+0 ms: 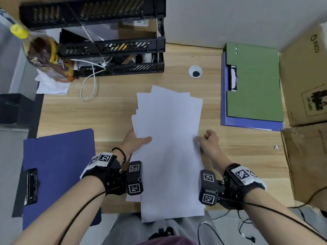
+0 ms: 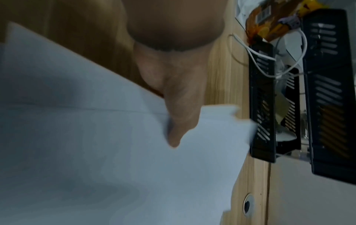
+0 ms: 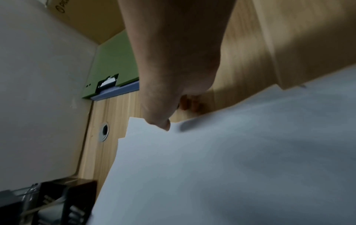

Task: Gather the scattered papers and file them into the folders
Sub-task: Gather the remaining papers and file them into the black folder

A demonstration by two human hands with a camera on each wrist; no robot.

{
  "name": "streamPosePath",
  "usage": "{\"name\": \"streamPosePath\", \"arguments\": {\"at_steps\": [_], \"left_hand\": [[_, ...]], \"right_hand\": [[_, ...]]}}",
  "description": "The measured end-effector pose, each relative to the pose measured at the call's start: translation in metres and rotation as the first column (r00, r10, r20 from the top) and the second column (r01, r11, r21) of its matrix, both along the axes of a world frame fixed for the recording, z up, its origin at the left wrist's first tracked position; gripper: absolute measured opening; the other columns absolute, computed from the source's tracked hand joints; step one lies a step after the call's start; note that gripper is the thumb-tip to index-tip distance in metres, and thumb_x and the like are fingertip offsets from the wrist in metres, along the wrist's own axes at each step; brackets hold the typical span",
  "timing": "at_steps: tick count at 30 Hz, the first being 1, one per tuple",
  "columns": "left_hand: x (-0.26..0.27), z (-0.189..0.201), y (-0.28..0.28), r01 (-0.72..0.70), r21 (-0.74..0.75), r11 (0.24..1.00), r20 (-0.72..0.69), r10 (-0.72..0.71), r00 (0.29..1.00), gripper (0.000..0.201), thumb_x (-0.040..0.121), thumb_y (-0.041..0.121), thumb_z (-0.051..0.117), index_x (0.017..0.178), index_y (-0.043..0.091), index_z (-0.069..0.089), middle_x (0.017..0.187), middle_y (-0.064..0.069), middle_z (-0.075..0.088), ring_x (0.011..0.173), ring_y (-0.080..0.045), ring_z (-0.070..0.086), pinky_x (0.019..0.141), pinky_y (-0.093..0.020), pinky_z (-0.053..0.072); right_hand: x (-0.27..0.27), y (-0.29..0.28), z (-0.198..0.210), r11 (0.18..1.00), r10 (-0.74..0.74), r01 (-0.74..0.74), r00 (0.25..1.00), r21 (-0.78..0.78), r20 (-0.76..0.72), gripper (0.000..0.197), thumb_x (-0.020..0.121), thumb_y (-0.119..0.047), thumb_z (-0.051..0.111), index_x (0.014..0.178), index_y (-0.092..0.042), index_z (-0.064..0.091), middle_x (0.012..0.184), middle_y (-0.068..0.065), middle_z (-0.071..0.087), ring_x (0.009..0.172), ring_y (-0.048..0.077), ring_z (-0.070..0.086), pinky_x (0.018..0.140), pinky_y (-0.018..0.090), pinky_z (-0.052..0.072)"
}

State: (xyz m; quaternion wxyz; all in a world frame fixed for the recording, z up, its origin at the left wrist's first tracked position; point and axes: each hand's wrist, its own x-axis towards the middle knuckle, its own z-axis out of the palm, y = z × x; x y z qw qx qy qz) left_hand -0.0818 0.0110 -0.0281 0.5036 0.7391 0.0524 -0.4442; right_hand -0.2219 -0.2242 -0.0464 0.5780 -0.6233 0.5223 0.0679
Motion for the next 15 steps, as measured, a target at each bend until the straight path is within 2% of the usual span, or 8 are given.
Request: {"name": "streamPosePath", "arguments": {"at_steps": [1, 3, 5, 6, 8, 10, 12, 15], "left_hand": [[-0.001, 0.003, -0.001, 0.070, -0.017, 0.997, -0.025, -0.070, 0.997, 0.037, 0.082, 0.013, 0.075, 0.113, 0.024, 0.059, 0.116, 0.001, 0.066, 0.099, -0.011, 0.063, 0.088, -0.030, 0.050], [-0.005, 0.011, -0.005, 0.219, -0.058, 0.974, -0.027, -0.221, 0.975, 0.040, 0.076, 0.020, 0.080, 0.108, 0.033, 0.058, 0.114, 0.007, 0.066, 0.102, -0.008, 0.062, 0.094, -0.035, 0.049], [-0.007, 0.015, -0.011, 0.281, -0.075, 0.957, -0.011, -0.283, 0.959, 0.056, 0.066, 0.032, 0.082, 0.117, 0.029, 0.059, 0.117, 0.004, 0.067, 0.108, -0.014, 0.063, 0.097, -0.040, 0.050], [-0.007, 0.016, -0.015, 0.273, -0.078, 0.959, -0.012, -0.275, 0.961, 0.060, 0.065, 0.032, 0.082, 0.120, 0.024, 0.060, 0.118, 0.001, 0.068, 0.108, -0.017, 0.065, 0.097, -0.043, 0.050], [-0.007, 0.018, -0.021, 0.221, -0.089, 0.971, -0.013, -0.223, 0.975, 0.051, 0.072, 0.021, 0.081, 0.119, 0.017, 0.062, 0.116, -0.005, 0.069, 0.105, -0.023, 0.067, 0.095, -0.048, 0.051], [-0.006, 0.020, -0.024, 0.218, -0.111, 0.970, 0.004, -0.219, 0.976, 0.042, 0.078, 0.012, 0.077, 0.116, 0.020, 0.062, 0.116, -0.005, 0.069, 0.105, -0.024, 0.067, 0.096, -0.050, 0.051], [-0.006, 0.025, -0.026, 0.248, -0.156, 0.956, 0.017, -0.249, 0.968, 0.045, 0.077, 0.011, 0.076, 0.117, 0.024, 0.062, 0.119, -0.005, 0.068, 0.109, -0.024, 0.065, 0.098, -0.050, 0.049], [-0.007, 0.032, -0.025, 0.228, -0.216, 0.949, -0.026, -0.239, 0.971, 0.057, 0.065, 0.017, 0.080, 0.120, 0.020, 0.062, 0.121, -0.009, 0.067, 0.111, -0.029, 0.064, 0.097, -0.054, 0.048]], "right_hand": [[-0.005, -0.003, -0.001, 1.000, -0.002, 0.002, 1.000, 0.029, 0.004, 0.072, 0.092, -0.021, 0.064, 0.149, -0.003, 0.024, 0.116, 0.003, 0.038, 0.095, 0.014, 0.048, 0.077, 0.024, 0.041], [-0.012, -0.005, 0.002, 0.997, -0.008, 0.007, 1.000, 0.080, 0.007, 0.078, 0.093, -0.029, 0.063, 0.150, -0.004, 0.015, 0.110, 0.003, 0.041, 0.082, 0.008, 0.050, 0.066, 0.020, 0.040], [-0.018, -0.006, 0.001, 0.996, -0.028, 0.029, 1.000, 0.086, -0.011, 0.087, 0.090, -0.038, 0.066, 0.151, -0.009, 0.010, 0.112, 0.002, 0.045, 0.091, 0.011, 0.054, 0.072, 0.023, 0.042], [-0.021, -0.006, 0.002, 0.995, -0.049, 0.050, 0.999, 0.081, -0.019, 0.092, 0.085, -0.045, 0.071, 0.149, -0.010, 0.015, 0.116, 0.001, 0.048, 0.099, 0.015, 0.056, 0.080, 0.026, 0.044], [-0.027, -0.005, 0.001, 0.995, -0.087, 0.088, 0.996, 0.038, -0.035, 0.101, 0.060, -0.068, 0.079, 0.134, -0.012, 0.040, 0.120, 0.000, 0.059, 0.108, 0.021, 0.061, 0.090, 0.037, 0.051], [-0.037, -0.010, -0.014, 0.995, -0.098, 0.099, 0.994, 0.031, -0.038, 0.106, 0.041, -0.084, 0.075, 0.117, -0.012, 0.058, 0.113, 0.001, 0.066, 0.106, 0.026, 0.065, 0.088, 0.039, 0.053], [-0.043, -0.009, -0.020, 0.986, -0.139, 0.140, 0.990, 0.091, -0.010, 0.101, 0.045, -0.083, 0.075, 0.115, -0.011, 0.060, 0.115, 0.004, 0.067, 0.107, 0.026, 0.065, 0.093, 0.043, 0.053], [-0.047, 0.003, -0.002, 0.963, -0.202, 0.183, 0.976, 0.197, 0.078, 0.089, 0.059, -0.067, 0.082, 0.126, -0.014, 0.053, 0.122, 0.003, 0.067, 0.111, 0.024, 0.066, 0.100, 0.047, 0.050]]}}
